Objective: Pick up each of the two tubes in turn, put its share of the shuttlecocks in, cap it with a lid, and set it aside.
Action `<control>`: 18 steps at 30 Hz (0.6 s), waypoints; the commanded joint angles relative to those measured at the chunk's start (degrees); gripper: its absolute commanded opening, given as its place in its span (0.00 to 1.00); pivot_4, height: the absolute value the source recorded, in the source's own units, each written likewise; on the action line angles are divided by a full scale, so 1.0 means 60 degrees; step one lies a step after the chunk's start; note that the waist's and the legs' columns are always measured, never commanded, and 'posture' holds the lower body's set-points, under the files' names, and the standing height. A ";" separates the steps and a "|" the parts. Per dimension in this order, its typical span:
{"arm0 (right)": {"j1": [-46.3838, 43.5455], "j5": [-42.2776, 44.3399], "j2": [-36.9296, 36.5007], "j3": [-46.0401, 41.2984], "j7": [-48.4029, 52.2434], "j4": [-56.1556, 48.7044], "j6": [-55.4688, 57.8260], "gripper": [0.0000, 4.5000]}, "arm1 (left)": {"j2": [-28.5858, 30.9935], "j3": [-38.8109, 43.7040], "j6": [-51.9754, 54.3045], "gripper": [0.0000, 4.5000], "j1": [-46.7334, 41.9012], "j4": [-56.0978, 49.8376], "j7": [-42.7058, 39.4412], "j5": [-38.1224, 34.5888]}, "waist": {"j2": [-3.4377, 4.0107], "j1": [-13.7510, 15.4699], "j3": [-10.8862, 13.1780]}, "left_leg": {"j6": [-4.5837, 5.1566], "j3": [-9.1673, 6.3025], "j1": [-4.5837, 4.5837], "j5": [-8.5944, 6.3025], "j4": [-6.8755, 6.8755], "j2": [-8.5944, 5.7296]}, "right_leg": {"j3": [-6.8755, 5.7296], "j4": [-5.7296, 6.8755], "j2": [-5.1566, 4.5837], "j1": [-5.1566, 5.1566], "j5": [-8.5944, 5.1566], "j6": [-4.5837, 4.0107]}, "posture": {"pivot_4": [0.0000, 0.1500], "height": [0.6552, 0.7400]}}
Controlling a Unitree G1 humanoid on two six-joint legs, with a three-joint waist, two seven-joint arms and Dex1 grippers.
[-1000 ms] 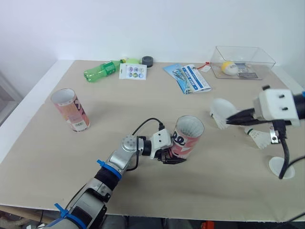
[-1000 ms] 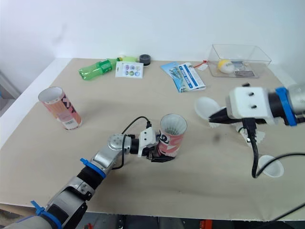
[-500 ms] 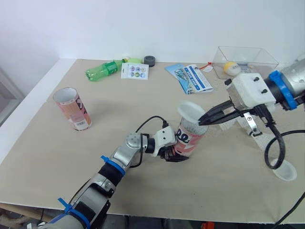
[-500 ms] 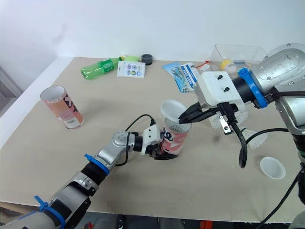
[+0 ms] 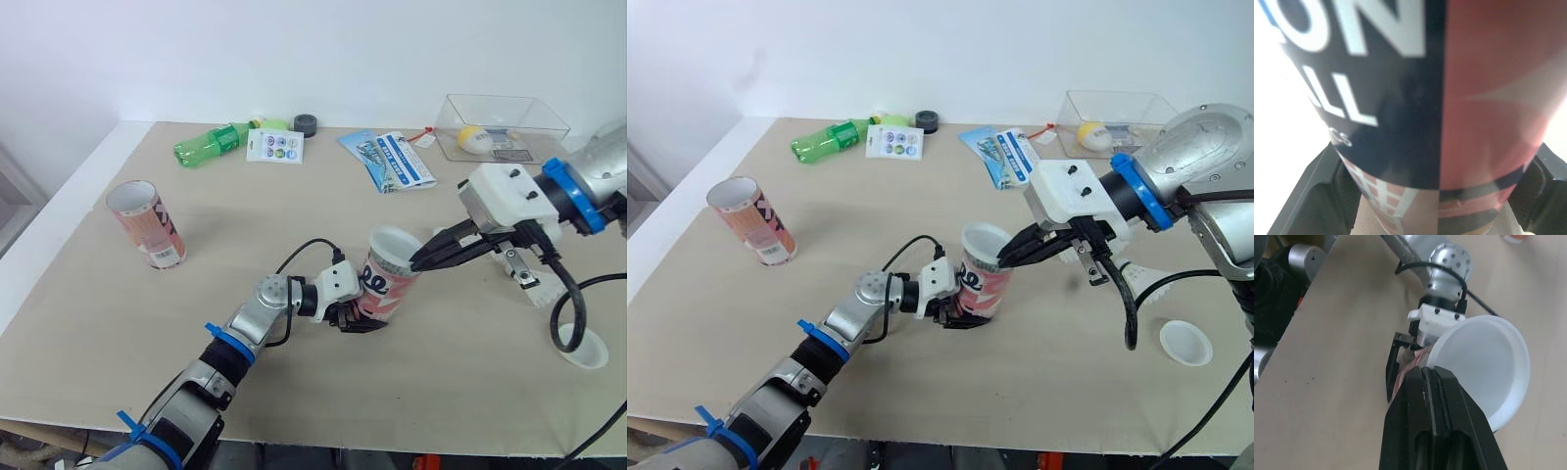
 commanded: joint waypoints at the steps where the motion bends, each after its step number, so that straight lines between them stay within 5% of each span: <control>1: -0.0183 -0.0002 -0.0261 -0.0008 0.0395 0.0022 -0.0050 0.01 | 0.0309 -0.0021 0.0407 0.79 0.0255 0.0371 0.0256 0.0396 | 0.0000 0.0000 0.0000 | 0.0000 0.0001 0.0000 0.0000 0.0000 0.0000 | 0.0000 0.0000 0.0000 0.0000 0.0000 0.0000 | 1.00 1.00; 18: -0.0658 0.0256 -0.0477 0.0752 0.0395 0.0155 -0.0005 0.01 | 0.0305 -0.0036 0.0506 0.79 0.0351 0.0260 0.0292 0.0350 | 0.0000 0.0000 0.0000 | -0.0002 0.0007 -0.0001 -0.0001 -0.0012 0.0006 | 0.0000 -0.0001 0.0001 -0.0009 -0.0003 -0.0004 | 1.00 1.00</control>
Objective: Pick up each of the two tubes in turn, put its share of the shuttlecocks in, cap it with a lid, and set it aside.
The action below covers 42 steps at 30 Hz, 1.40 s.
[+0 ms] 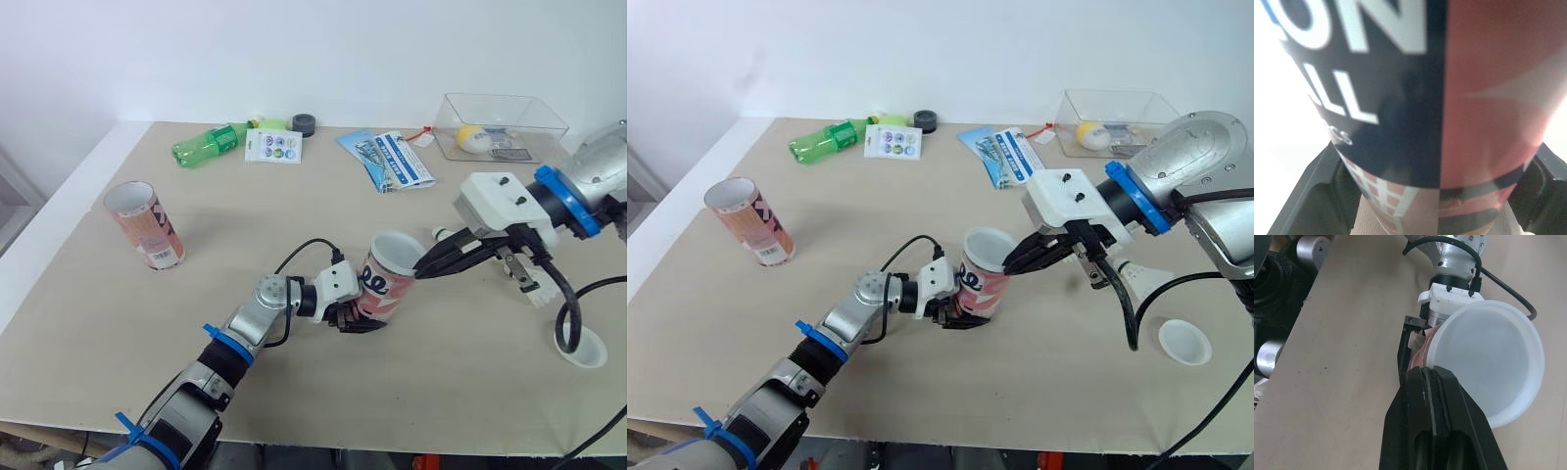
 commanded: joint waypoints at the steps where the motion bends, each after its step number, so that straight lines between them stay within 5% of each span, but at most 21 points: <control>1: -0.0268 0.0104 -0.0122 0.0006 0.0394 0.0035 -0.0042 0.01 | 0.0221 -0.0011 0.0427 0.79 0.0272 0.0467 0.0267 0.0344 | -0.0001 0.0000 0.0000 | 0.0000 0.0000 0.0000 0.0000 0.0000 0.0000 | 0.0000 0.0000 0.0000 0.0000 0.0000 0.0000 | 1.00 1.00; 10: -0.0361 0.0204 -0.0134 0.0230 0.0394 0.0127 -0.0017 0.01 | 0.0216 -0.0027 0.0504 0.79 0.0349 0.0379 0.0277 0.0322 | -0.0001 0.0000 0.0000 | 0.0000 0.0002 0.0001 0.0000 -0.0001 0.0002 | 0.0000 -0.0001 0.0001 0.0000 0.0000 -0.0001 | 1.00 1.00; 15: -0.0314 0.0272 -0.0022 -0.0037 0.0394 0.0208 0.0031 0.33 | 0.0234 -0.0043 0.0547 0.79 0.0394 0.0334 0.0254 0.0315 | 0.0000 0.0000 0.0000 | 0.0000 0.0003 0.0000 0.0000 -0.0002 0.0003 | 0.0001 -0.0001 0.0001 -0.0002 0.0000 -0.0001 | 1.00 1.00; 27: -0.0112 0.2227 0.1205 -0.2618 -0.0488 0.1276 0.2987 0.33 | 0.0246 -0.0009 0.0536 0.79 0.0403 0.0323 0.0221 0.0279 | -0.0003 -0.0011 0.0000 | 0.0001 0.0001 0.0002 0.0001 -0.0003 0.0012 | -0.0002 0.0000 0.0009 0.0004 0.0006 -0.0011 | 1.00 1.00; 32: 0.1514 0.1585 0.2061 -0.3293 -0.1796 0.0937 0.2596 0.01 | 0.0229 0.0011 0.0535 0.79 0.0444 0.0267 0.0226 0.0246 | -0.0033 -0.0009 -0.0017 | 0.0002 0.0000 0.0001 0.0001 -0.0008 0.0017 | -0.0004 -0.0001 0.0017 0.0005 0.0006 -0.0011 | 1.00 1.00; 42: 0.2442 0.0669 0.2772 -0.3154 -0.2043 0.0579 0.1964 0.01 | 0.0282 0.0032 0.0609 0.79 0.0552 0.0075 0.0233 0.0261 | -0.0023 -0.0027 -0.0016 | 0.0002 0.0000 0.0002 0.0001 -0.0008 0.0022 | 0.0001 0.0000 0.0031 0.0002 0.0007 -0.0008 | 1.00 1.00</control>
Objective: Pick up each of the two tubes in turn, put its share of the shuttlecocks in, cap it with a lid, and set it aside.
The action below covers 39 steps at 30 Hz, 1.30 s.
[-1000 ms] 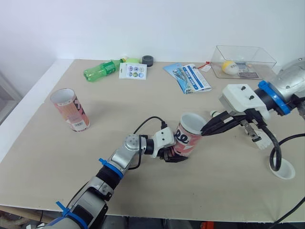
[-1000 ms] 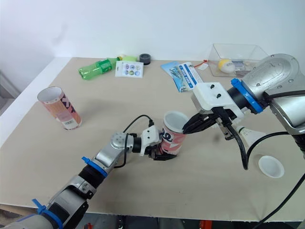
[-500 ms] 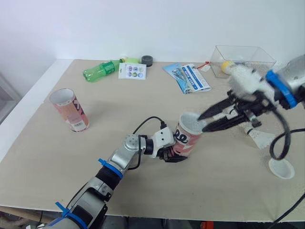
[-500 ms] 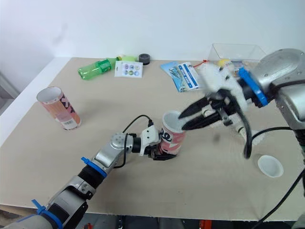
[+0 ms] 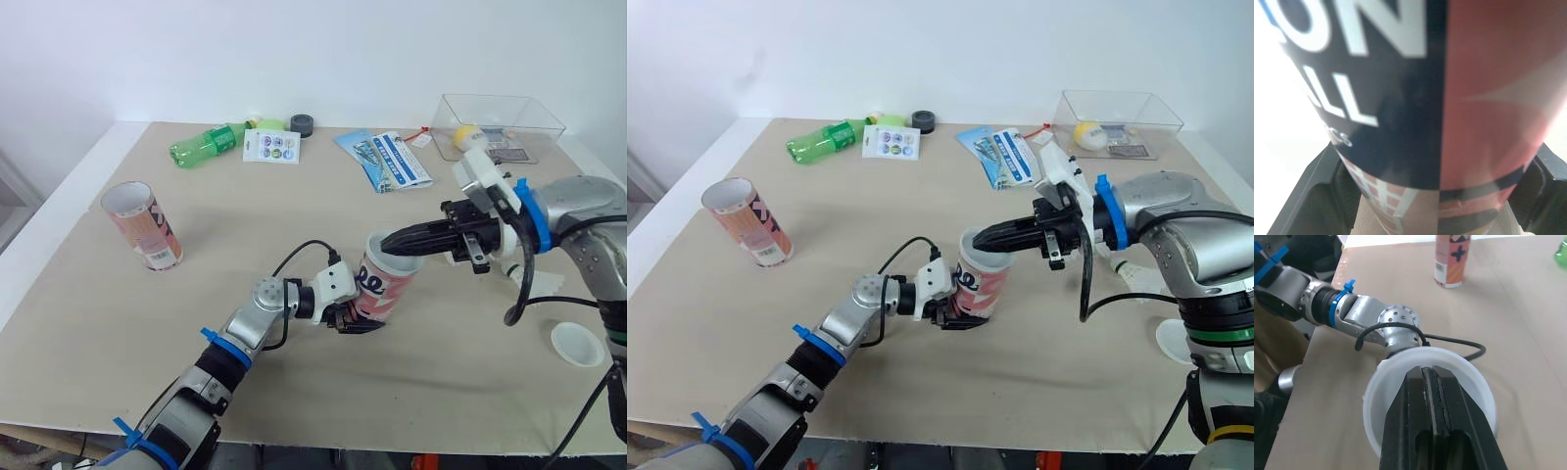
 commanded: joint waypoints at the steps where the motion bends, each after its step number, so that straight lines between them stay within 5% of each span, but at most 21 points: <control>1: -0.0044 -0.0509 0.0067 -0.0025 0.0176 -0.0003 -0.0545 0.01 | 0.0259 -0.0063 0.0479 0.79 0.0289 0.0366 0.0119 0.0285 | 0.0001 -0.0012 0.0000 | 0.0000 0.0004 0.0000 0.0000 0.0000 0.0000 | 0.0004 0.0000 -0.0001 -0.0002 0.0000 0.0000 | 1.00 1.00; 14: -0.0322 -0.2156 0.0408 0.0931 0.0586 0.0356 -0.1108 0.01 | 0.0263 -0.0054 0.0548 0.79 0.0346 0.0258 0.0198 0.0272 | -0.0006 -0.0046 -0.0009 | -0.0001 0.0003 0.0030 -0.0001 -0.0004 0.0006 | 0.0002 0.0000 0.0005 0.0018 0.0000 -0.0005 | 1.00 1.00; 35: -0.0305 -0.2786 0.1303 0.2109 0.0044 -0.0329 0.0939 0.01 | 0.0206 0.0026 0.0486 0.79 0.0306 0.0356 0.0260 0.0331 | -0.0097 -0.0262 -0.0145 | -0.0032 0.0004 0.0090 -0.0020 -0.0013 0.0017 | 0.0002 0.0000 0.0002 0.0020 0.0011 -0.0025 | 1.00 1.00; 39: -0.0371 -0.2517 0.1450 0.1466 0.0176 0.0068 0.0737 0.01 | 0.0193 0.0059 0.0456 0.79 0.0313 0.0340 0.0299 0.0313 | -0.0121 -0.0264 -0.0172 | -0.0043 0.0005 0.0103 -0.0027 -0.0020 0.0022 | -0.0002 -0.0002 0.0002 0.0019 0.0007 -0.0032 | 1.00 1.00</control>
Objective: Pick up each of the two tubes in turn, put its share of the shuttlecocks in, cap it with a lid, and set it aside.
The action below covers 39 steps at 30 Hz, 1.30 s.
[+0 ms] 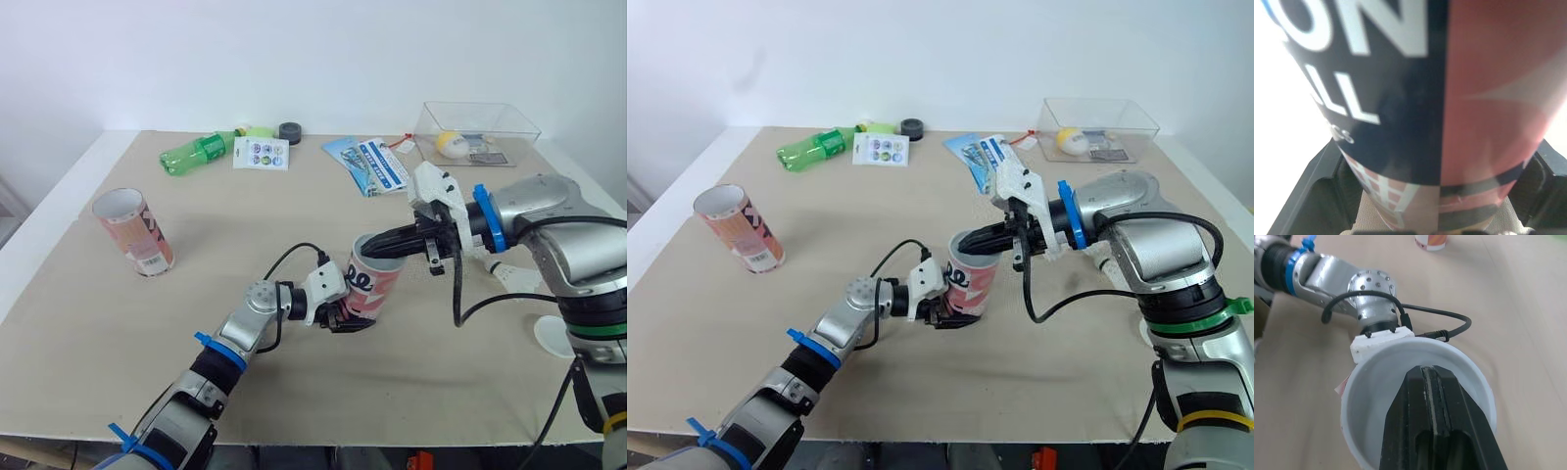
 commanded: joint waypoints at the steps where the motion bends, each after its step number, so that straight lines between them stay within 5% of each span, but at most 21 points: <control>1: 0.0219 0.0266 0.0335 0.0194 0.0260 0.0467 0.0092 0.01 | 0.0089 -0.0146 0.0263 0.79 0.0083 0.0285 0.0187 0.0335 | -0.0001 0.0000 0.0000 | -0.0001 0.0000 0.0001 -0.0001 0.0000 0.0000 | 0.0000 0.0000 -0.0003 0.0000 0.0000 0.0000 | 1.00 1.00; 7: 0.0051 0.1952 0.0304 -0.2132 0.0560 0.1396 0.0424 0.01 | 0.0179 -0.0014 0.0202 0.79 0.0096 0.0214 0.0210 0.0291 | 0.0021 0.0021 0.0035 | 0.0003 0.0006 -0.0031 0.0001 -0.0001 -0.0008 | 0.0000 -0.0001 -0.0013 -0.0004 0.0000 0.0000 | 1.00 1.00; 17: 0.3024 0.4074 -0.0359 -0.5889 -0.0360 0.0351 0.1274 0.79 | 0.0433 -0.0008 0.0075 0.79 0.0123 0.0112 0.0010 0.0213 | 0.0015 0.0095 0.0045 | 0.0027 -0.0012 -0.0123 0.0012 -0.0005 -0.0016 | 0.0002 -0.0006 0.0003 -0.0058 -0.0014 0.0028 | 1.00 1.00; 19: 0.4228 0.4013 0.0077 -0.6256 -0.0928 -0.0411 0.0887 1.00 | 0.0463 0.0037 -0.0044 0.99 0.0120 0.0098 -0.0101 0.0120 | 0.0019 0.0050 0.0045 | 0.0028 -0.0007 -0.0108 0.0012 -0.0004 -0.0014 | 0.0007 -0.0006 0.0004 -0.0053 -0.0010 0.0024 | 1.00 1.00; 28: 0.7374 0.2226 0.1786 -0.4990 -0.1947 -0.1662 -0.2268 1.00 | 0.1087 0.0443 -0.0544 0.99 0.0279 -0.0530 -0.0848 -0.0505 | 0.0073 0.0008 0.0070 | 0.0026 0.0016 -0.0117 0.0011 -0.0018 -0.0004 | 0.0031 -0.0003 0.0018 -0.0084 -0.0008 0.0022 | 1.00 1.00; 39: 0.7348 0.0041 0.3023 -0.2601 -0.1966 0.0816 -0.5834 1.00 | 0.2144 0.1015 -0.0264 0.99 0.1282 -0.2610 -0.1202 -0.1290 | 0.0091 0.0036 0.0138 | 0.0020 0.0007 -0.0140 0.0007 -0.0027 -0.0001 | 0.0042 -0.0004 0.0032 -0.0096 -0.0025 0.0027 | 1.00 1.00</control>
